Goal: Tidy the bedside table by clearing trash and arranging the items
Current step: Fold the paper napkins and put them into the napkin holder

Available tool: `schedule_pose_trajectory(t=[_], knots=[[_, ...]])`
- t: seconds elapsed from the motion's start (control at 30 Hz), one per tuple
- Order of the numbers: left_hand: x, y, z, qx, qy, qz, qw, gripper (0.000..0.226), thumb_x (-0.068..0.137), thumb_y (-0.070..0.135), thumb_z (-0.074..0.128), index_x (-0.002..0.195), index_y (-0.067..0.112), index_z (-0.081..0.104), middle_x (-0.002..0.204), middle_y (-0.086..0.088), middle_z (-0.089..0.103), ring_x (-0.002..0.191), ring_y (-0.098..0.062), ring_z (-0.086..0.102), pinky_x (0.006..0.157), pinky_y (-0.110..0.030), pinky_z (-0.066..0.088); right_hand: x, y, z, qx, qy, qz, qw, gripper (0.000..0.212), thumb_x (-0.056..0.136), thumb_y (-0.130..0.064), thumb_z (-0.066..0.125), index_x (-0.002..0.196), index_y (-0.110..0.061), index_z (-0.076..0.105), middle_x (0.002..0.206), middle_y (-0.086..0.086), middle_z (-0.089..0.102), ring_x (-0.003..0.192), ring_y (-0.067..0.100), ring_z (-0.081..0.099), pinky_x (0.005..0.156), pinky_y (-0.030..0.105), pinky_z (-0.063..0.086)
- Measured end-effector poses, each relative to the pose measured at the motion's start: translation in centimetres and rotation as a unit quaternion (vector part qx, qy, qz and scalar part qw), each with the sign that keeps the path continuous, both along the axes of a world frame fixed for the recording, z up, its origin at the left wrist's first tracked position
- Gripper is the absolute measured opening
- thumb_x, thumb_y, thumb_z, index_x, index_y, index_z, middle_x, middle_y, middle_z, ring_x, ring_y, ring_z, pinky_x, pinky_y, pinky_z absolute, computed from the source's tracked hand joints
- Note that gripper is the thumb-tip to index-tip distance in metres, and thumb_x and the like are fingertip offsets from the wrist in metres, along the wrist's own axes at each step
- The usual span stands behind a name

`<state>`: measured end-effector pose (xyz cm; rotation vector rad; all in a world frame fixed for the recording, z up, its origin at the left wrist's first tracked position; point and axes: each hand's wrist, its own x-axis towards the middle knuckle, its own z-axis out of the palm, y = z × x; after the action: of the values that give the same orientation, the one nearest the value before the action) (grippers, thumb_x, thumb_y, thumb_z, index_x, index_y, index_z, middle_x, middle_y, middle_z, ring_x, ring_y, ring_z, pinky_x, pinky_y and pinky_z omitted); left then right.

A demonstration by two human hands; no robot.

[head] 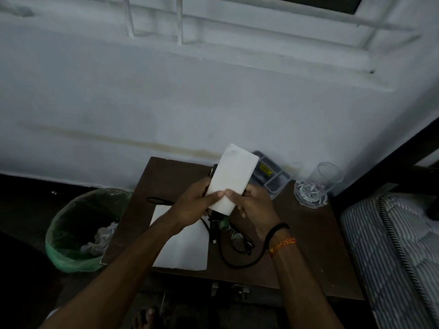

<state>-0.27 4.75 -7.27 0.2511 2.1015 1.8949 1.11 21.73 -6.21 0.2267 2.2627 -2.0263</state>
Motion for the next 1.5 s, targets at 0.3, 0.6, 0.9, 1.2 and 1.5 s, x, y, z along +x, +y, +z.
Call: schedule_pose_trajectory(t=[0.3,0.6,0.9,1.2,1.5], knots=[[-8.5,4.5,2.0,-0.144,0.173,-0.012,0.974,0.045,0.079,0.013,0.071,0.118,0.025,0.053,0.126,0.001,0.051,0.116,-0.017,0.05,0.096,-0.034,0.048,-3.0,7.6,0.8,0.111,0.125,-0.285,0.944,0.016,0.087,-0.028,0.071,0.078,-0.017,0.065,0.073,0.006,0.072,0.06,0.014,0.068,0.064,0.034,0.056],[-14.2,10.2,2.9,-0.351,0.177,-0.247,0.886,0.135,0.047,0.057,0.091,0.155,0.026,0.015,0.163,0.002,0.015,0.148,-0.023,0.018,0.12,-0.046,0.024,-4.6,9.9,0.5,0.126,0.149,-0.345,0.918,0.013,0.088,-0.024,0.072,0.092,-0.012,0.069,0.081,0.0,0.072,0.081,0.017,0.071,0.085,0.045,0.058],[-14.7,10.1,2.4,-0.403,0.171,-0.269,0.858,0.125,0.053,0.054,0.09,0.152,0.018,0.024,0.156,-0.004,0.031,0.142,-0.025,0.031,0.118,-0.041,0.028,-5.3,10.7,-0.2,0.096,0.118,-0.312,0.938,0.005,0.087,-0.021,0.072,0.085,-0.021,0.068,0.078,0.004,0.073,0.078,0.027,0.072,0.081,0.05,0.059],[-14.7,10.3,1.3,-0.334,0.212,-0.192,0.898,0.084,0.058,0.063,0.082,0.129,0.027,0.053,0.124,0.001,0.053,0.114,-0.019,0.048,0.095,-0.036,0.046,-6.2,10.4,-1.1,0.264,0.13,-0.237,0.926,0.021,0.089,-0.015,0.068,0.106,-0.002,0.068,0.101,0.015,0.073,0.096,0.028,0.067,0.081,0.036,0.053],[-15.1,11.5,2.8,-0.29,0.225,-0.131,0.921,0.016,0.081,0.017,0.075,0.082,0.004,0.066,0.084,-0.009,0.071,0.081,-0.024,0.065,0.074,-0.032,0.05,-6.3,10.2,-0.8,0.345,0.153,-0.256,0.89,0.022,0.089,-0.014,0.066,0.109,-0.003,0.068,0.1,0.014,0.073,0.095,0.03,0.067,0.079,0.03,0.048]])
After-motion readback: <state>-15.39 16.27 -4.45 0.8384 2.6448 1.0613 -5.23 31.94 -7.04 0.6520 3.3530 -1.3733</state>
